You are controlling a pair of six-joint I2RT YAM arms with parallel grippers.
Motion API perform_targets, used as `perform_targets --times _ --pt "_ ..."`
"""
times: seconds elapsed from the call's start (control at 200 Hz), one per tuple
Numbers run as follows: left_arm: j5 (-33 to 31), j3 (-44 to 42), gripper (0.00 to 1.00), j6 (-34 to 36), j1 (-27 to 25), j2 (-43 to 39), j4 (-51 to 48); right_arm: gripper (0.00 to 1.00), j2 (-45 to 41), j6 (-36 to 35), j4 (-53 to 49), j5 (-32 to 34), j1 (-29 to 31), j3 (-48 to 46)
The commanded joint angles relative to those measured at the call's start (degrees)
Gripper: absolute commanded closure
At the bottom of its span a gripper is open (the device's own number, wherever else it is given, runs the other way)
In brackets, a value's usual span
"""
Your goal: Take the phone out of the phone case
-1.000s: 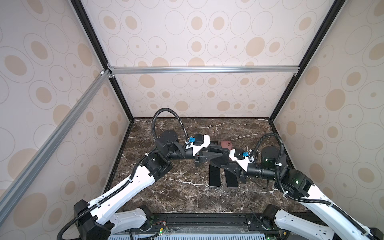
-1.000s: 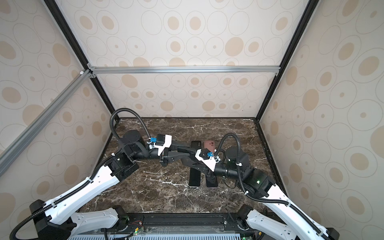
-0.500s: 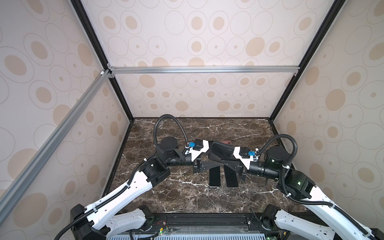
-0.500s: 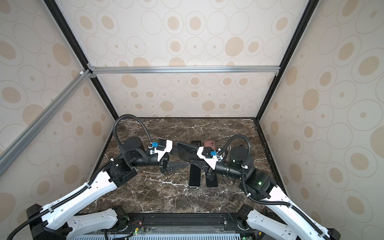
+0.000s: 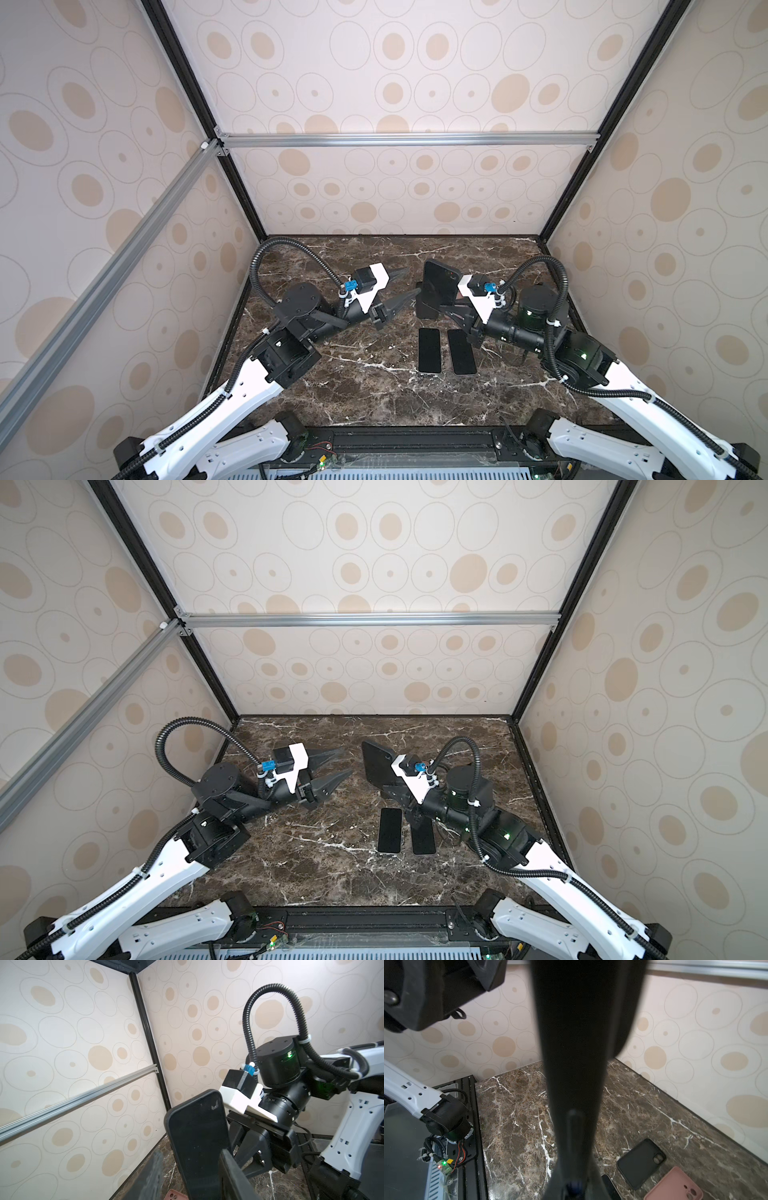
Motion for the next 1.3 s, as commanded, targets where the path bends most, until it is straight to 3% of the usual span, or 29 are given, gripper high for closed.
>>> perform_targets --times 0.0,0.48,1.295 --pt "-3.4 3.1 0.56 4.2 -0.1 1.4 -0.9 1.0 -0.4 4.8 3.7 1.6 0.2 2.5" --pt "-11.4 6.0 0.59 9.1 -4.2 5.6 -0.6 1.0 2.3 11.2 5.5 2.1 0.9 2.6" --pt "-16.9 7.4 0.61 10.9 -6.3 10.0 2.2 1.0 3.0 9.6 5.7 -0.3 2.0 2.7"
